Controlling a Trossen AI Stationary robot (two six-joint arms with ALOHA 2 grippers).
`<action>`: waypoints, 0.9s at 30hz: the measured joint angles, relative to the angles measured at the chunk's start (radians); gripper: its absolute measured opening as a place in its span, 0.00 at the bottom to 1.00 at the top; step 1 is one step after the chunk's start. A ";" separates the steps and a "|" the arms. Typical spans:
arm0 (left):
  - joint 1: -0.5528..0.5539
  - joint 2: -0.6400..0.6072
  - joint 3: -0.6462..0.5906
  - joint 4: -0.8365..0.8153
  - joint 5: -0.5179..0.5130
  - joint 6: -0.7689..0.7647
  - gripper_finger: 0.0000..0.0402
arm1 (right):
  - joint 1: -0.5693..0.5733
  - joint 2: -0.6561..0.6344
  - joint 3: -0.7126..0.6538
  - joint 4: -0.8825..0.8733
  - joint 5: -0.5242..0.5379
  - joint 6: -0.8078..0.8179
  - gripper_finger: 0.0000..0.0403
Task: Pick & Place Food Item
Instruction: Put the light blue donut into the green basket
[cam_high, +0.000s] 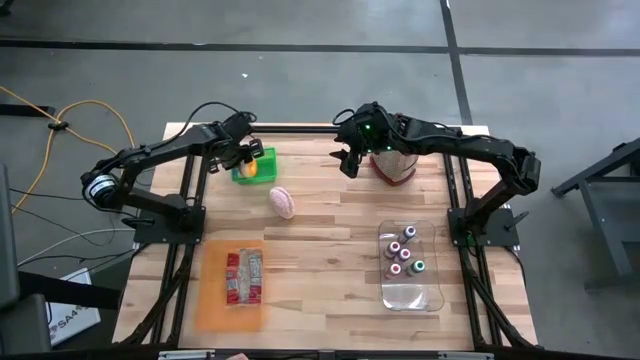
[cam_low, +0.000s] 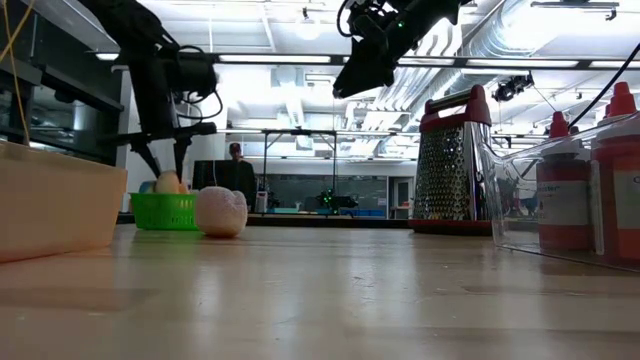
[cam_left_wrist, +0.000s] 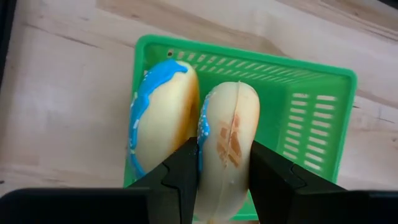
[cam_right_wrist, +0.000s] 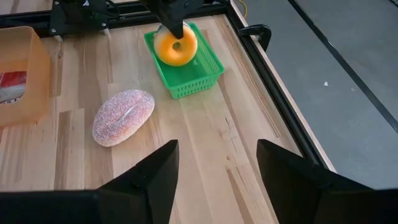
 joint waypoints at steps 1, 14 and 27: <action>0.000 0.000 0.000 0.006 -0.001 0.007 0.29 | 0.000 0.000 0.000 0.000 0.000 0.000 0.51; -0.003 0.000 0.000 0.036 -0.002 0.001 0.29 | 0.000 0.000 0.000 0.000 0.000 0.000 0.51; -0.003 0.000 0.000 0.034 0.005 -0.021 0.29 | 0.000 0.000 0.000 0.000 0.000 0.000 0.51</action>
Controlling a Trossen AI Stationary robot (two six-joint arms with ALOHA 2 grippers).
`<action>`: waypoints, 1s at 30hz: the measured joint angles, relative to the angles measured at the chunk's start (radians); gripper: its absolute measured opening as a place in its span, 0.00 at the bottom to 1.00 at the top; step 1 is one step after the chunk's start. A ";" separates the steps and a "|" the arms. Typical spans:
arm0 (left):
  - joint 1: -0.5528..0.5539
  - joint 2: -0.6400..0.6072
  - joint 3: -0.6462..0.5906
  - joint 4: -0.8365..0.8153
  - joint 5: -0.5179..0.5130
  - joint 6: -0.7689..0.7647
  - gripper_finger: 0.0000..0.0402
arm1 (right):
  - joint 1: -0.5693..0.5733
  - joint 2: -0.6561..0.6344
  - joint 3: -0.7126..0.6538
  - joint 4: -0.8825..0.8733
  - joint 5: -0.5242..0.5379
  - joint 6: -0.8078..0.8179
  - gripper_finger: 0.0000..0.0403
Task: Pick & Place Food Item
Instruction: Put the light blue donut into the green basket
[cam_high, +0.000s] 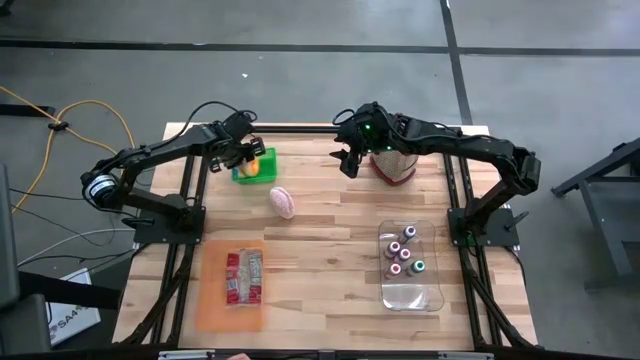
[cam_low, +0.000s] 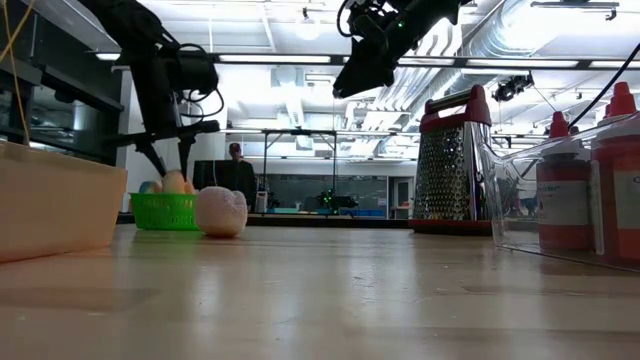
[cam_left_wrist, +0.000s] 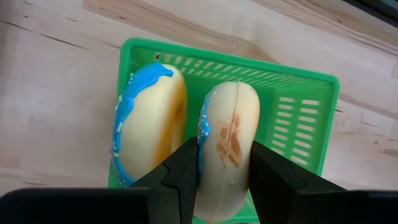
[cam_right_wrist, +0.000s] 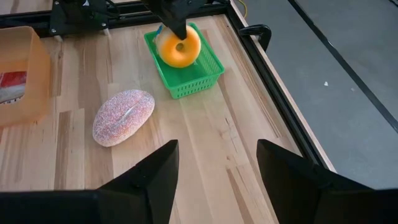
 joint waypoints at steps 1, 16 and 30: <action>0.000 0.000 0.000 -0.001 0.000 0.000 0.29 | 0.000 0.000 0.000 0.000 0.000 0.000 0.51; 0.000 0.000 0.000 -0.003 0.001 0.030 0.29 | 0.000 0.000 0.000 0.000 0.000 0.000 0.51; 0.000 0.000 0.000 -0.008 0.001 -0.019 0.29 | 0.000 0.000 0.000 0.000 0.000 0.000 0.51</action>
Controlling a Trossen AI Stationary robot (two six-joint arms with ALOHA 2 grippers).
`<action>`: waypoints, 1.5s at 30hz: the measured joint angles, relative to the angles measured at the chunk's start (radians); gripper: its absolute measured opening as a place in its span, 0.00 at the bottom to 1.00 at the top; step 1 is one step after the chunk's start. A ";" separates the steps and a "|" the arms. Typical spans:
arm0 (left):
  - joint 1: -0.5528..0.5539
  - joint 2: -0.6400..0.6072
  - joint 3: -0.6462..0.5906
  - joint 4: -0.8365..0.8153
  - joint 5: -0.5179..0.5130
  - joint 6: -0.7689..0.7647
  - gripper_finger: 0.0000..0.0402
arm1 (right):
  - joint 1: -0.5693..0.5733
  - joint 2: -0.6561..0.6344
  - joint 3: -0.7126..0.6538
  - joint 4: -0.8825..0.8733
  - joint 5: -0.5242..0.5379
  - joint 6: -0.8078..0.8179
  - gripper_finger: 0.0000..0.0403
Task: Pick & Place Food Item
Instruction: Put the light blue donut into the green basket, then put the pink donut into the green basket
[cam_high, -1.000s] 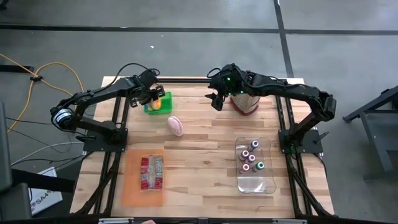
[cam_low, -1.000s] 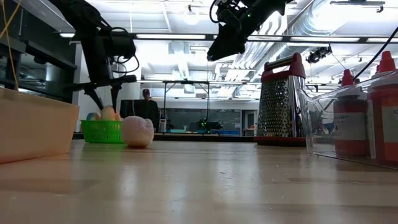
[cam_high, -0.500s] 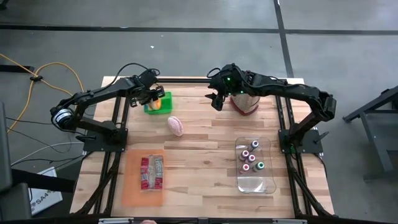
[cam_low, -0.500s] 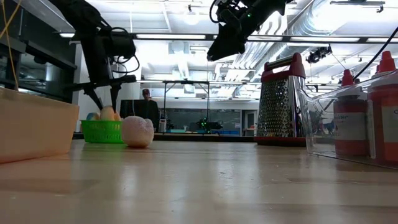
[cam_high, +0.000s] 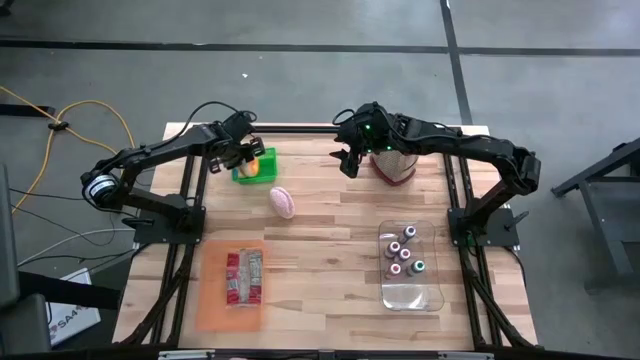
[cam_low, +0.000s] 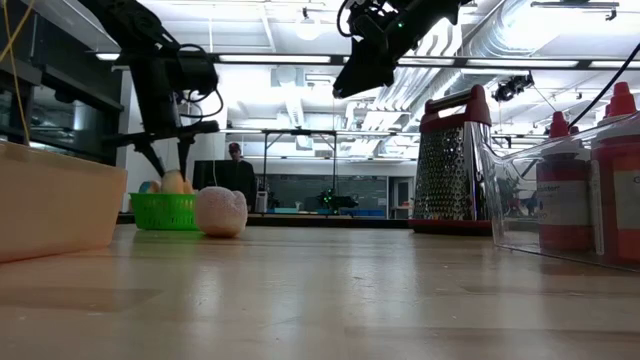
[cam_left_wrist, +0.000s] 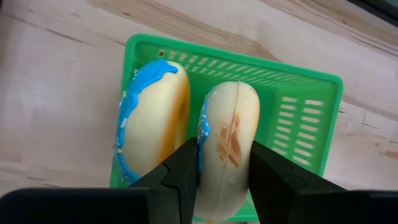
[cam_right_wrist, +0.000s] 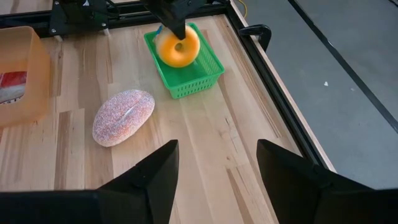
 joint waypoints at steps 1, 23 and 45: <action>0.000 0.000 0.000 -0.004 0.000 -0.006 0.29 | 0.000 0.000 0.000 0.000 0.000 0.000 0.51; 0.000 0.000 0.000 -0.030 -0.030 -0.027 0.38 | 0.000 0.000 0.000 0.000 0.000 0.000 0.51; 0.000 -0.021 0.003 -0.022 -0.045 -0.002 0.43 | 0.000 0.000 0.000 0.000 0.000 0.000 0.51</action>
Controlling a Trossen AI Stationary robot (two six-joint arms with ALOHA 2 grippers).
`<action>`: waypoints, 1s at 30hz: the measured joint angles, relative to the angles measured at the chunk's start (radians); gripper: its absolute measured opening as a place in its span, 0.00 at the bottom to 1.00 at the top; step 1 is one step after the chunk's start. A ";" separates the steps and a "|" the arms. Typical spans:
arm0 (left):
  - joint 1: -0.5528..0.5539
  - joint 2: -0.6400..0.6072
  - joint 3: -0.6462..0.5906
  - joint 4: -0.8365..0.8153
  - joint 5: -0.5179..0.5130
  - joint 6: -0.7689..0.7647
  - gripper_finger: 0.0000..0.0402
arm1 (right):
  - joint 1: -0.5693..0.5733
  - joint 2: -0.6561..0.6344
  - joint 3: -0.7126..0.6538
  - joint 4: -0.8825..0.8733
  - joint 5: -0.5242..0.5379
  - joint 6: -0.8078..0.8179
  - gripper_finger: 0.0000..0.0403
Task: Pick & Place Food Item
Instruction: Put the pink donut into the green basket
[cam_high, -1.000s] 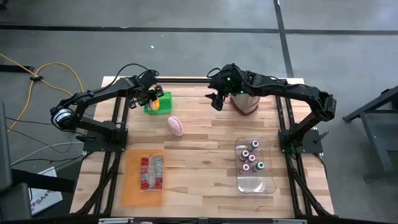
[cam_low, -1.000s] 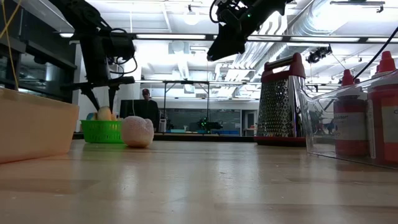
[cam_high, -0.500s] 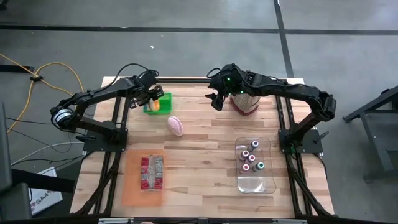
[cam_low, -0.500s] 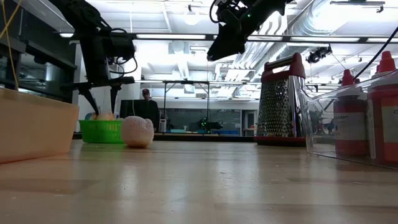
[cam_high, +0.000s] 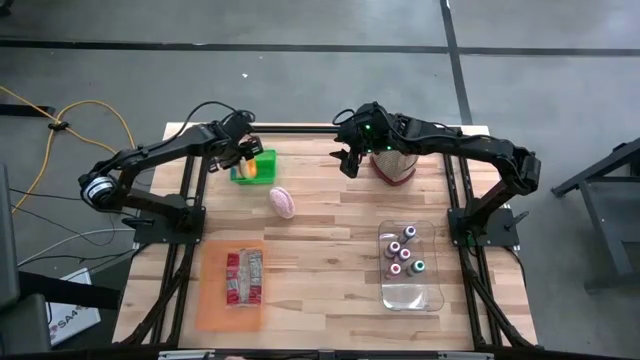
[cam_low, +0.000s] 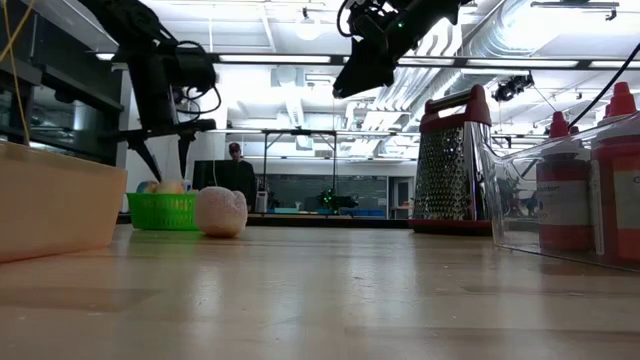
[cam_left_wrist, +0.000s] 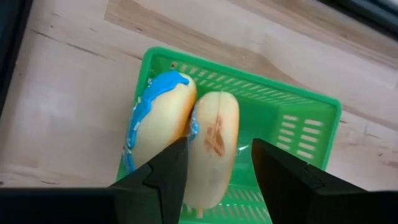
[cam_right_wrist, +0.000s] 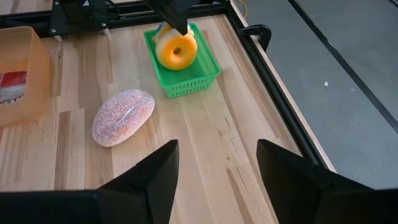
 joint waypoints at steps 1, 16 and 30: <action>0.000 -0.006 0.000 0.000 -0.004 0.000 0.43 | 0.000 0.000 0.000 0.000 0.000 0.000 0.51; 0.000 -0.069 0.001 0.009 -0.038 0.080 0.43 | 0.000 0.000 0.000 0.000 0.000 0.000 0.51; -0.102 -0.076 0.001 0.253 -0.020 0.378 0.43 | 0.000 0.000 0.000 0.000 0.000 0.000 0.51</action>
